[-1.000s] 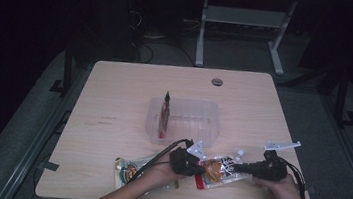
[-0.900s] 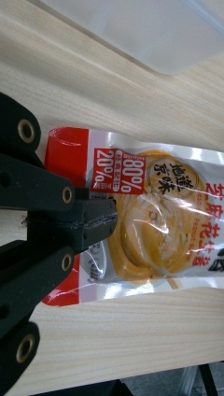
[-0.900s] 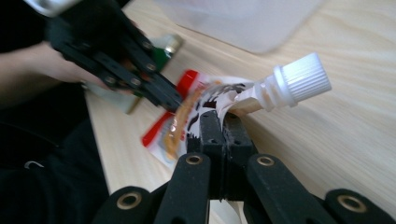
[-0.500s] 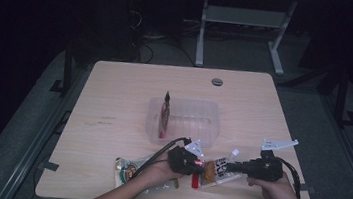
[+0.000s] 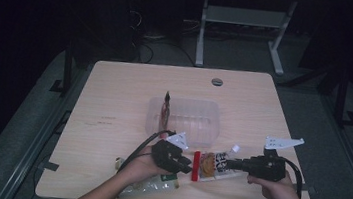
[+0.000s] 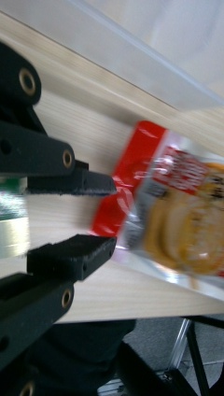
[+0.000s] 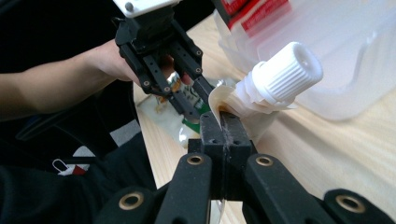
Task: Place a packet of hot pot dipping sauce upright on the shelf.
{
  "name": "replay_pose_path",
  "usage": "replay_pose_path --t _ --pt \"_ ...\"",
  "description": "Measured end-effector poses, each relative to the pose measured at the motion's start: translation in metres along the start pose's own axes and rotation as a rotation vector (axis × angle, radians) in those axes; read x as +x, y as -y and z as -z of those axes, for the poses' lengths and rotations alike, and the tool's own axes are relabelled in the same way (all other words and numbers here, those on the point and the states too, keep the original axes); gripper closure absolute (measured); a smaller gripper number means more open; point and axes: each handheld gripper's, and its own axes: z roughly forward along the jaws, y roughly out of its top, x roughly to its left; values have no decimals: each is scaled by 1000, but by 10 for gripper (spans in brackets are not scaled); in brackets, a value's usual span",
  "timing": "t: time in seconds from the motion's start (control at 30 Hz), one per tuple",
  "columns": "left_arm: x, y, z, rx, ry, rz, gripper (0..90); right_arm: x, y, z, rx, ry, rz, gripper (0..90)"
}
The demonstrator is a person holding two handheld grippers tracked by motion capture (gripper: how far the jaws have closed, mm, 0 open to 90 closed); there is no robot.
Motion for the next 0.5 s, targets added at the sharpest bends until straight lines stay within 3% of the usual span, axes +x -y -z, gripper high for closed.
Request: replay_pose_path --t 0.2,0.4,0.5 --pt "0 21 30 -18 -31 22 560 7 -12 5 -42 -8 27 898" --pt "-1 46 46 17 -60 43 478 12 -22 10 -66 -15 49 897" --pt "-1 55 53 11 -73 60 455 12 -27 12 -81 -16 56 897"
